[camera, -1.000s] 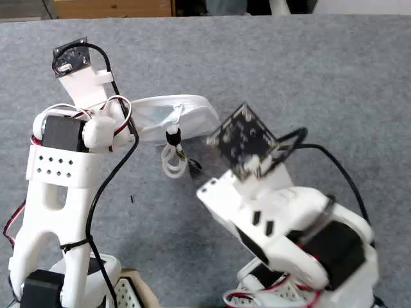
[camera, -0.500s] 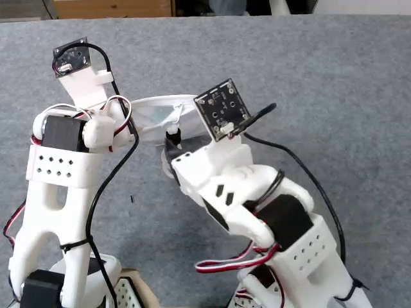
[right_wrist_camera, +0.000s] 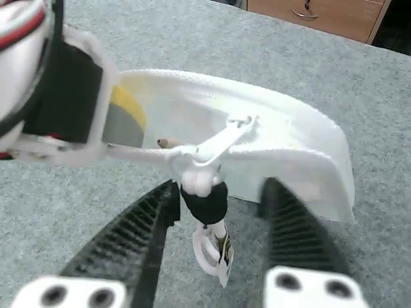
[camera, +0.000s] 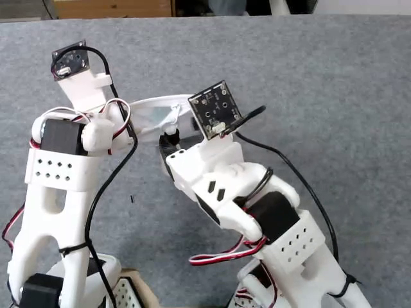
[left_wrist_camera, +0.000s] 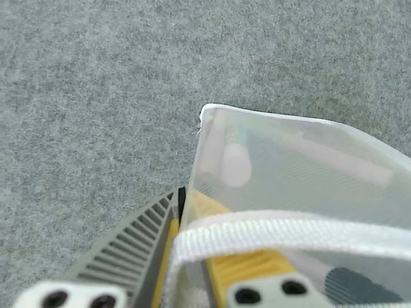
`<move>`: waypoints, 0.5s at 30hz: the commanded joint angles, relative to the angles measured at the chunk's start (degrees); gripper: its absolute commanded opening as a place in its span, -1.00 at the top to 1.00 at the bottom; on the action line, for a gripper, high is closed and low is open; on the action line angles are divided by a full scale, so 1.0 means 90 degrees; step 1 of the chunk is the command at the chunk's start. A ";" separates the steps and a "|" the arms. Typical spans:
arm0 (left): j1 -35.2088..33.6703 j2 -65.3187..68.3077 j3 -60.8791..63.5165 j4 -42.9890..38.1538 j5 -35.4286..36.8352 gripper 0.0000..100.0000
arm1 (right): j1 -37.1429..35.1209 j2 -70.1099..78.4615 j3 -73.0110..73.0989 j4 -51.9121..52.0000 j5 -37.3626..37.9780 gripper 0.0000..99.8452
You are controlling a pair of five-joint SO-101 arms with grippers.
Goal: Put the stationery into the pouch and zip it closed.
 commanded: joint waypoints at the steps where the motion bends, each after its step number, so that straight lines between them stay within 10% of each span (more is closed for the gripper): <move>1: -0.0122 -0.0039 0.0024 -0.0137 0.0039 0.94 | -0.0088 -0.0044 -0.0044 -0.0147 -0.0049 0.88; 15: -0.0122 -0.0049 0.0005 -0.0137 0.0020 0.94 | -0.0078 -0.0063 -0.0112 -0.0098 -0.0029 0.98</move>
